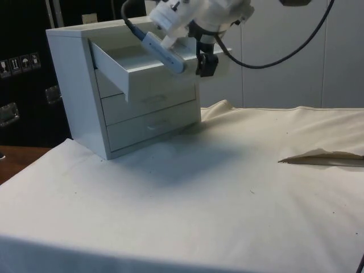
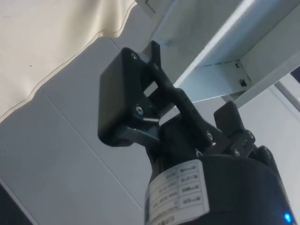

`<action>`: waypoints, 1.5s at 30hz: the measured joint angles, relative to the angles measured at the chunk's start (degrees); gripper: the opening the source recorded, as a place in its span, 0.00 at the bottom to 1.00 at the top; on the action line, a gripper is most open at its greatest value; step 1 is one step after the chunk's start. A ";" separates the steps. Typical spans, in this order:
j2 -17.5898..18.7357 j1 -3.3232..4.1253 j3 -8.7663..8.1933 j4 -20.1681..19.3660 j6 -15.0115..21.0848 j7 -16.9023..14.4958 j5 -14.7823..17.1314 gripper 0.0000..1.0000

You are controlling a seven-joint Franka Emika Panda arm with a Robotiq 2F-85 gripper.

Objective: Open the drawer, then close it.

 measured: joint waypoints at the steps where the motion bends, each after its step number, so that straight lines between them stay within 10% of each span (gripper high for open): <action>1: 0.00 0.11 0.80 -0.57 -0.11 0.92 0.23 1.00; 14: 0.00 0.23 4.41 -3.50 -0.86 4.93 1.32 1.00; 37: 2.81 0.17 4.47 -4.70 1.66 8.94 0.97 1.00; 45: 2.81 0.17 4.47 -4.70 1.55 9.00 0.97 0.59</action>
